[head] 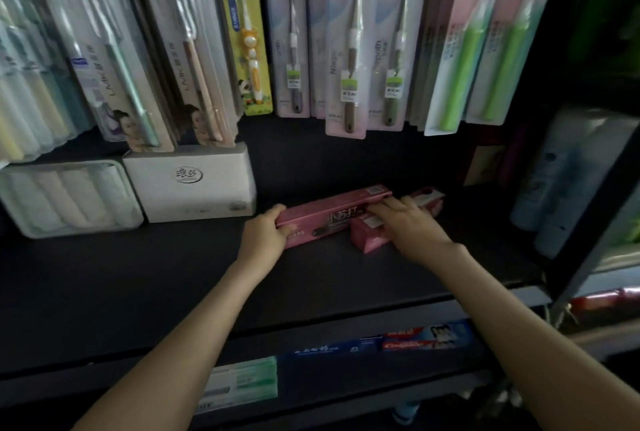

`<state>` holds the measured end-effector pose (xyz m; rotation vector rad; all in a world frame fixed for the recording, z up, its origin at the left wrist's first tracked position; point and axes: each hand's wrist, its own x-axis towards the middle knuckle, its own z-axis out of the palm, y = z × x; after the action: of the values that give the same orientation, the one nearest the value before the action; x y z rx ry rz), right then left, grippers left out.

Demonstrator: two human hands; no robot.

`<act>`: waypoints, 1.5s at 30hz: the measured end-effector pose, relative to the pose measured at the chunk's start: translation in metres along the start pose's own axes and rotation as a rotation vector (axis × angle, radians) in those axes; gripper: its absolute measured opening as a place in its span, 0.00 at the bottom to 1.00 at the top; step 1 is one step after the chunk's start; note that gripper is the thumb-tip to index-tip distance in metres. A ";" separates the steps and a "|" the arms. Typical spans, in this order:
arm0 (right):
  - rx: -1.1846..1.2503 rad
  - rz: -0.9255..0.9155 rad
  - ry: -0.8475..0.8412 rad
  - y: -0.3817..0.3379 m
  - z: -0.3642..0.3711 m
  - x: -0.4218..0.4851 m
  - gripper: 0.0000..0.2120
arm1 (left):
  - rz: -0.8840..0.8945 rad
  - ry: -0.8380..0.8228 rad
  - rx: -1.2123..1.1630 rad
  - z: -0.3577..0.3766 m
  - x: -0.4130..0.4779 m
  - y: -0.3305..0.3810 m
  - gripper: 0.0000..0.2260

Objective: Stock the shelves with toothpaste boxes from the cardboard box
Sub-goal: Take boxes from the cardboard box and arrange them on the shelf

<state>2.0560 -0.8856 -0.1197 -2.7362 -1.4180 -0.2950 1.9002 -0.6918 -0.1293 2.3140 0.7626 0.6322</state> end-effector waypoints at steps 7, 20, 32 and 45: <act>-0.059 0.092 0.095 0.000 0.023 0.000 0.34 | 0.098 -0.158 -0.040 0.063 0.037 0.047 0.20; 0.157 0.126 0.142 0.009 0.023 -0.008 0.32 | 0.041 -0.133 -0.022 0.068 0.035 0.061 0.27; 0.308 0.682 0.392 0.024 0.077 -0.337 0.16 | 0.467 -0.576 -0.429 0.227 -0.283 0.136 0.14; 0.969 2.006 -0.303 -0.161 0.336 -0.848 0.17 | 0.536 -1.738 0.202 0.411 -0.688 -0.009 0.13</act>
<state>1.4975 -1.4322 -0.6172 -1.9279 1.2117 0.6727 1.6464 -1.2983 -0.5876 2.1726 -0.6401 -1.2565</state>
